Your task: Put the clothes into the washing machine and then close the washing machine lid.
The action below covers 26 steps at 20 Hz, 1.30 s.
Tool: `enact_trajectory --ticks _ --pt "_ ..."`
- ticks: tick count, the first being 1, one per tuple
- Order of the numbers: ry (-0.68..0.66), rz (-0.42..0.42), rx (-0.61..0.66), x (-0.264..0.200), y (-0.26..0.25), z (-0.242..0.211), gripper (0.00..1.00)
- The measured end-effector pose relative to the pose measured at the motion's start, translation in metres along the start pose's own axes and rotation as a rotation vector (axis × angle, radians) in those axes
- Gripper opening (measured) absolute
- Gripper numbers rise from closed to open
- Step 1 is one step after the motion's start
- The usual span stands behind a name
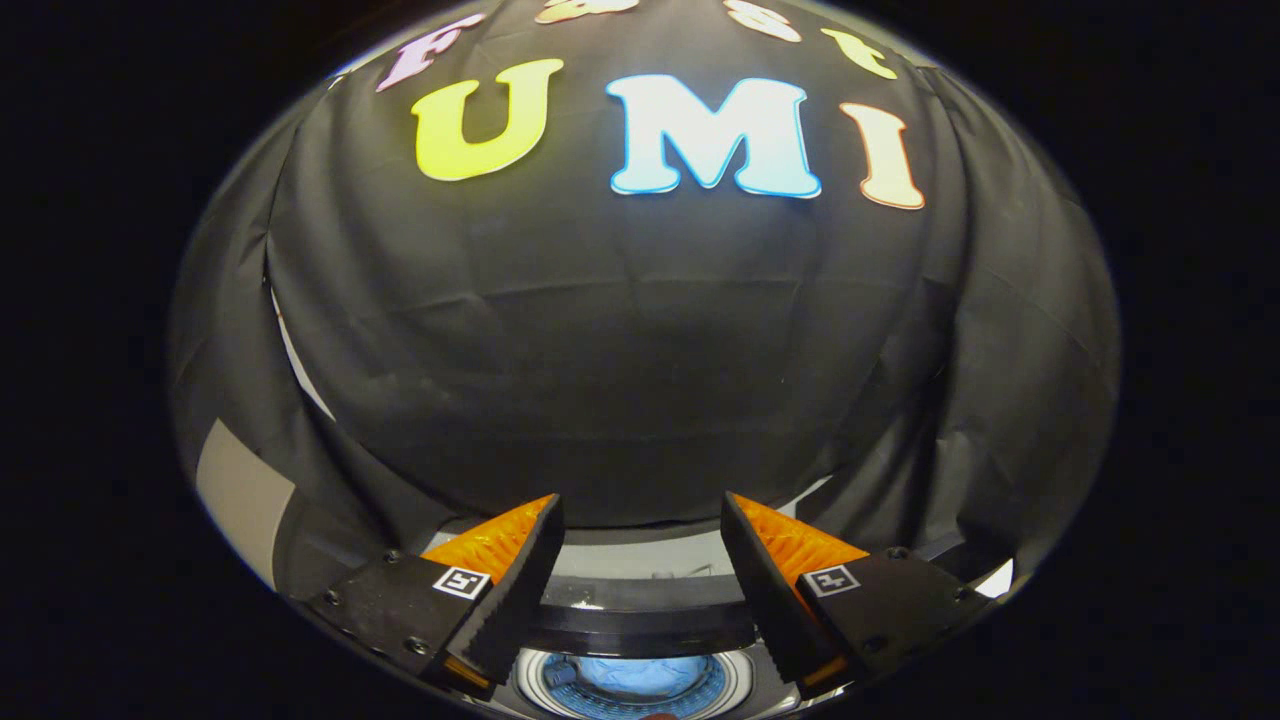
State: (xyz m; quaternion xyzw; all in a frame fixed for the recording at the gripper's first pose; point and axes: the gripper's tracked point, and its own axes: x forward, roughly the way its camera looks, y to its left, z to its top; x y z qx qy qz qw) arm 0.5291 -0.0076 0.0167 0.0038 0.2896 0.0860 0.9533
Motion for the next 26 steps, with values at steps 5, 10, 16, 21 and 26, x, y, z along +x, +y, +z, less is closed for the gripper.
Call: enact_trajectory --ticks 5,10,16,21,26 --pt "-0.004 0.012 -0.002 -0.001 0.004 -0.002 0.98" --pt "-0.007 0.022 -0.005 -0.011 0.004 -0.008 0.98" --pt "-0.035 0.028 -0.006 -0.026 0.004 -0.016 0.98" --pt "-0.082 0.032 -0.008 -0.045 0.004 -0.028 0.98" --pt "-0.123 0.033 -0.009 -0.066 0.004 -0.048 0.98"
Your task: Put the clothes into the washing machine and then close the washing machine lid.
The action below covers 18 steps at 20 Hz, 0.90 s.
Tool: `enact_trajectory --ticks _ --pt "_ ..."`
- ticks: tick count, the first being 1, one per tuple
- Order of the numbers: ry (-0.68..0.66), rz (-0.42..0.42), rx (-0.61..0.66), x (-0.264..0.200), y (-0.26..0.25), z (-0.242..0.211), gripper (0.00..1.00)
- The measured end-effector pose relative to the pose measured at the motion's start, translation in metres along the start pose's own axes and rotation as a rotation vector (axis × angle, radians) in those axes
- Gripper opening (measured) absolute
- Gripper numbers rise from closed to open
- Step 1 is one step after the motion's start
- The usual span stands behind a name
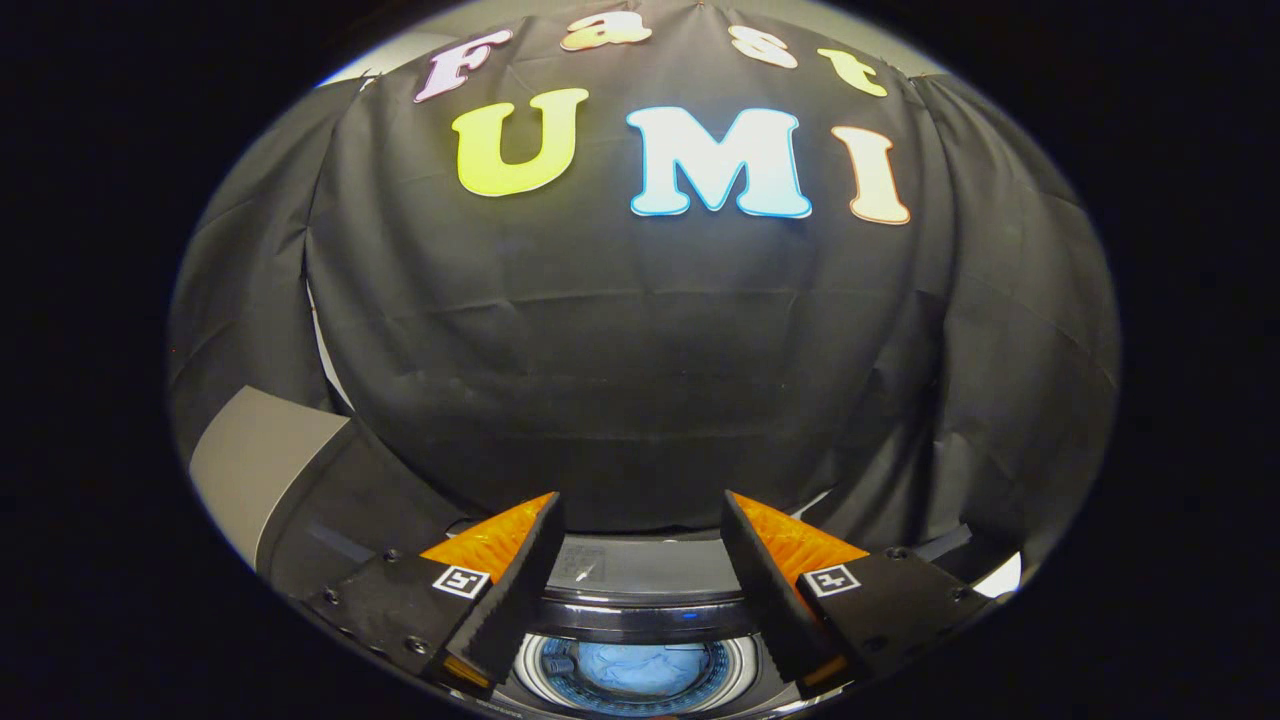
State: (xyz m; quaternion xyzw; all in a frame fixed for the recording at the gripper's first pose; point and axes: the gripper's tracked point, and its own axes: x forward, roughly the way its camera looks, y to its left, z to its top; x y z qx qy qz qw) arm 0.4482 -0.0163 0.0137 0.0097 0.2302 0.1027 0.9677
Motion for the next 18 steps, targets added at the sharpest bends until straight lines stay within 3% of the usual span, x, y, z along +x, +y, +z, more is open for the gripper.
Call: enact_trajectory --ticks 9,13,18 --pt "-0.084 0.015 -0.004 -0.041 0.003 -0.046 0.97" --pt "-0.025 0.031 -0.021 -0.052 0.002 -0.101 0.98" --pt "-0.043 0.063 -0.071 -0.073 0.014 -0.143 0.98"
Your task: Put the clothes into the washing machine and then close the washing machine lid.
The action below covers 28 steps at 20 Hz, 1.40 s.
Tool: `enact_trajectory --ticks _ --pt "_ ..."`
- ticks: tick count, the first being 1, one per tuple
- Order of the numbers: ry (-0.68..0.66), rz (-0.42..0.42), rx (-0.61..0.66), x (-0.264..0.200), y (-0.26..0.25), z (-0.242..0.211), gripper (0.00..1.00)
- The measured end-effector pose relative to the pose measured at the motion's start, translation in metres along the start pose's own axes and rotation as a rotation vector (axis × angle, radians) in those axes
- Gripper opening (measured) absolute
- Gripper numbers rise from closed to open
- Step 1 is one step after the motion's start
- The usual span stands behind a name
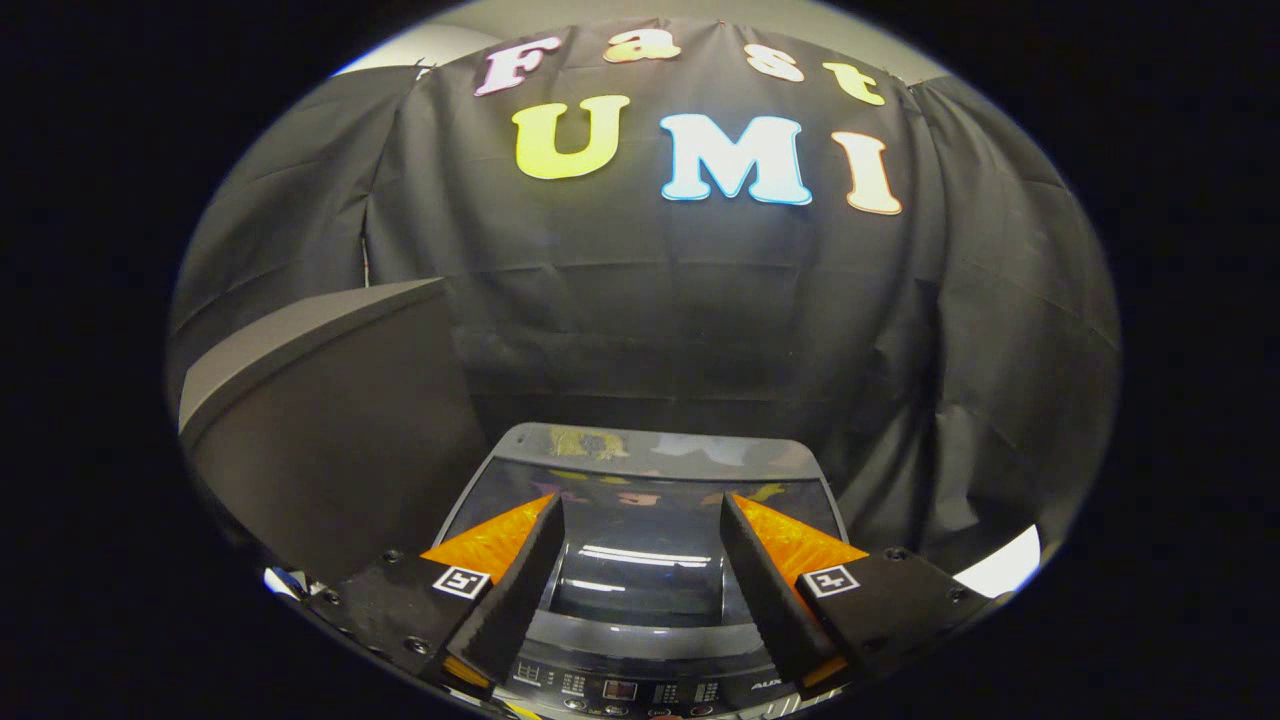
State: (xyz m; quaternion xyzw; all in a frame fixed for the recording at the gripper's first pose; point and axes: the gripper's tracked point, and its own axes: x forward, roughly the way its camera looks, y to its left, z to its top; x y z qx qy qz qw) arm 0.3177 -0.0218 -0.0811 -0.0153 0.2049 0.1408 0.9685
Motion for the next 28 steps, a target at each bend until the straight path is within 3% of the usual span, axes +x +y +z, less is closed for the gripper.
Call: enact_trajectory --ticks 7,12,19,28 --pt "-0.045 0.026 -0.065 -0.035 0.011 -0.039 0.98" --pt "-0.195 -0.008 -0.045 -0.099 0.013 -0.034 0.99" --pt "-0.308 -0.018 0.004 -0.203 0.034 -0.05 0.99" --pt "-0.4 -0.167 0.096 -0.321 0.025 -0.052 0.99"
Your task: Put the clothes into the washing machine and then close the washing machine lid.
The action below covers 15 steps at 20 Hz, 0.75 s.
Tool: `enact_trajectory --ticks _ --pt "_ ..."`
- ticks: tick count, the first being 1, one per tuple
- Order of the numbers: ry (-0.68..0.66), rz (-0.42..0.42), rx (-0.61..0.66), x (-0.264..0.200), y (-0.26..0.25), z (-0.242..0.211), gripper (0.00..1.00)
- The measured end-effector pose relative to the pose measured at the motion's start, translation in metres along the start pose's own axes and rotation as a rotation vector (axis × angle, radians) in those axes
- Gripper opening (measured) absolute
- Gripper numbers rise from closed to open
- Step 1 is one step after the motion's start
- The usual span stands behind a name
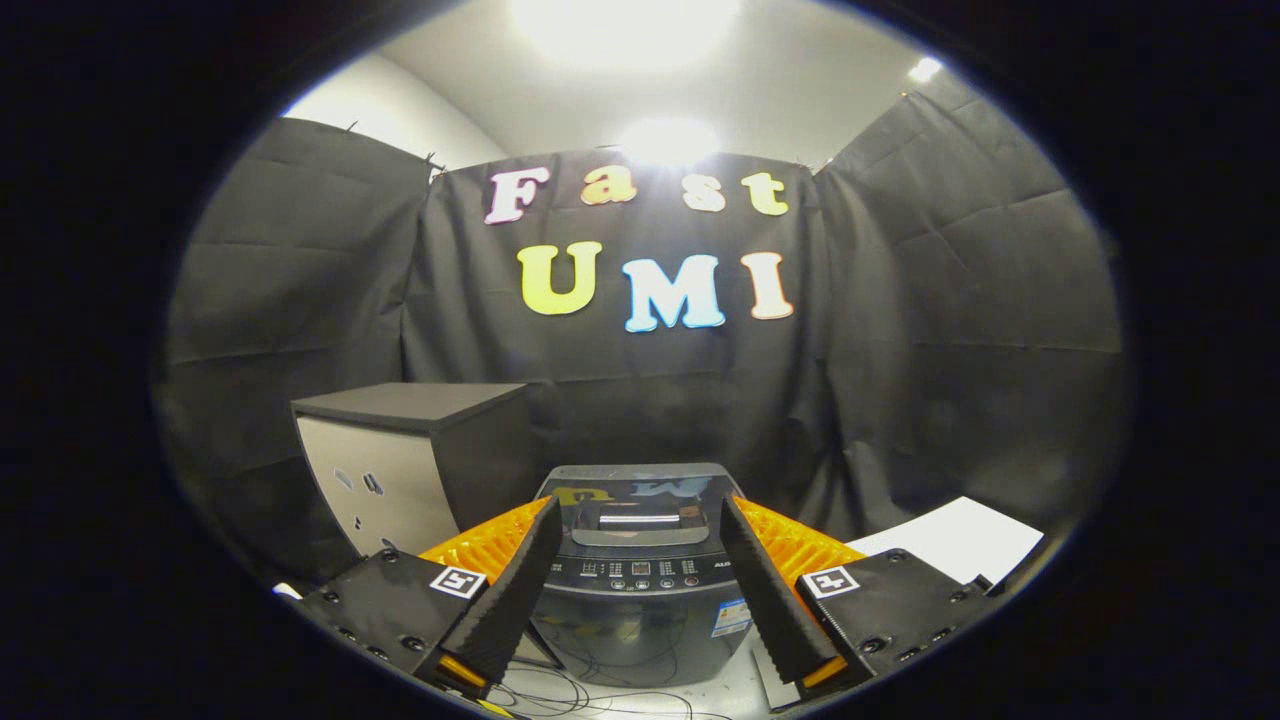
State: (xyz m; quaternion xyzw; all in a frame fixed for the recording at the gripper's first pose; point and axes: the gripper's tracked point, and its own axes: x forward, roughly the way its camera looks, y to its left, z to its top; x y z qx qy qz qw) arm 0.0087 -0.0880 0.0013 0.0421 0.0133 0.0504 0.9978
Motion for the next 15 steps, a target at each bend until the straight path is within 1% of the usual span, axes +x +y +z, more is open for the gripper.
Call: enact_trajectory --ticks 3,6,15 --pt "-0.012 -0.044 -0.042 -0.014 -0.005 0.005 0.99" --pt "-0.029 -0.064 -0.066 -0.017 -0.006 0.012 0.99" --pt "-0.033 -0.054 -0.084 -0.011 -0.005 0.013 0.99"
